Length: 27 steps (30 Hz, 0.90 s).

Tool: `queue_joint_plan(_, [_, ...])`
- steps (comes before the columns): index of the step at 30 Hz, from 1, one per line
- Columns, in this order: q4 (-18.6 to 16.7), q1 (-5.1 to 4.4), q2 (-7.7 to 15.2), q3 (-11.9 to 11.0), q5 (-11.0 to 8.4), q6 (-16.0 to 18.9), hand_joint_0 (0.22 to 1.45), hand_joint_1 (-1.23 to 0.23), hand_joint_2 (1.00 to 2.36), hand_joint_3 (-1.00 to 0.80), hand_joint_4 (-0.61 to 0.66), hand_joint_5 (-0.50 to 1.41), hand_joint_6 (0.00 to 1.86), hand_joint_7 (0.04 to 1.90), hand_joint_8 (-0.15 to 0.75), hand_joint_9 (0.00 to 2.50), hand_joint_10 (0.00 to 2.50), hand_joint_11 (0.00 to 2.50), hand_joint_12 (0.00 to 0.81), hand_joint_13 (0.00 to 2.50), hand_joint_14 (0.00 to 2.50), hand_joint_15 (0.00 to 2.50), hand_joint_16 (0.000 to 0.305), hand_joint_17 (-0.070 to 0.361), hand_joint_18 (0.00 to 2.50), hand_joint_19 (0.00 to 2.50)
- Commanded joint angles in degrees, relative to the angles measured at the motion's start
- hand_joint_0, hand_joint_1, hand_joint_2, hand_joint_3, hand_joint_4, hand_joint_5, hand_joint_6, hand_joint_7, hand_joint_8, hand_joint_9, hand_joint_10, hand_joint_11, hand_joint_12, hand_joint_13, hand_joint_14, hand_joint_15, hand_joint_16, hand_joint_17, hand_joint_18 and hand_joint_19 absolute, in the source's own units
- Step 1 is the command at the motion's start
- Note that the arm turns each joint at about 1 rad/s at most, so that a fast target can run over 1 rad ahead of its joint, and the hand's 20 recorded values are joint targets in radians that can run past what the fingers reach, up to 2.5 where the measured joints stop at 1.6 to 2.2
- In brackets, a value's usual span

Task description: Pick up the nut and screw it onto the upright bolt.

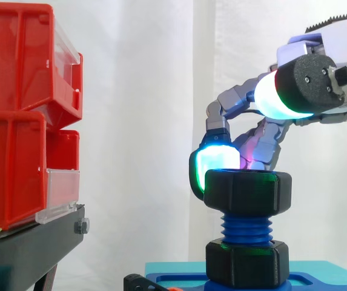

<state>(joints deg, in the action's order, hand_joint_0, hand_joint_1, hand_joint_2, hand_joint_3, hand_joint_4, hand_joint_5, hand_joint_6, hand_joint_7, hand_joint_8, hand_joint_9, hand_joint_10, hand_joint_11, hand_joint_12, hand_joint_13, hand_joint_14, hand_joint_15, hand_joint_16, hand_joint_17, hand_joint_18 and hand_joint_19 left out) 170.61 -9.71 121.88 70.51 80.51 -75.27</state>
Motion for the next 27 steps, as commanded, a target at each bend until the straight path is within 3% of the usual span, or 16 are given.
queue_joint_plan(1, [1.13,0.13,-0.15,-0.02,0.00,-0.14,0.52,-0.26,1.00,-0.50,0.22,0.02,0.50,1.26,0.293,1.16,0.00,0.09,0.300,0.78,0.00,0.05,0.032,0.072,0.56,0.11])
queue_joint_plan(5, [1.92,0.30,-0.86,-0.02,0.00,-0.32,0.52,-0.25,1.00,-0.50,0.19,0.04,0.50,1.27,0.277,1.23,0.00,0.09,0.292,0.81,0.00,0.05,0.032,0.071,0.57,0.11])
queue_joint_plan(14, [4.56,0.92,-2.35,-0.02,0.00,-1.55,0.52,-0.26,1.00,-0.50,0.12,0.10,0.50,1.33,0.174,1.68,0.00,0.12,0.242,1.02,0.00,0.06,0.026,0.059,0.75,0.15])
queue_joint_plan(17, [5.88,1.18,-3.49,-0.02,0.00,-1.90,0.52,-0.27,1.00,-0.50,0.09,0.11,0.50,1.43,0.212,1.86,0.01,0.22,0.223,1.17,0.00,0.07,0.024,0.054,0.97,0.25])
queue_joint_plan(19, [6.76,1.36,-4.02,-0.02,0.00,-2.25,0.51,-0.28,1.00,-0.50,0.09,0.11,0.55,1.35,0.232,1.97,0.01,0.33,0.211,1.34,0.00,0.11,0.022,0.050,1.14,0.38])
queue_joint_plan(24, [7.72,1.71,-5.60,-0.02,0.00,-2.34,0.51,-0.27,1.00,-0.50,0.07,0.10,0.54,1.35,0.248,1.94,0.01,0.35,0.219,1.34,0.01,0.14,0.023,0.053,1.11,0.38])
queue_joint_plan(25, [7.90,1.89,-6.30,-0.64,0.00,-2.34,0.51,-0.25,1.00,-0.50,0.07,0.10,0.50,1.41,0.249,1.93,0.01,0.36,0.231,1.30,0.01,0.13,0.024,0.055,1.06,0.35])
queue_joint_plan(27, [9.04,2.41,-6.30,-3.98,0.09,-2.34,0.50,-0.24,1.00,-0.50,0.11,0.06,0.50,1.27,0.265,1.86,0.01,0.36,0.246,1.25,0.01,0.13,0.027,0.060,0.98,0.33])
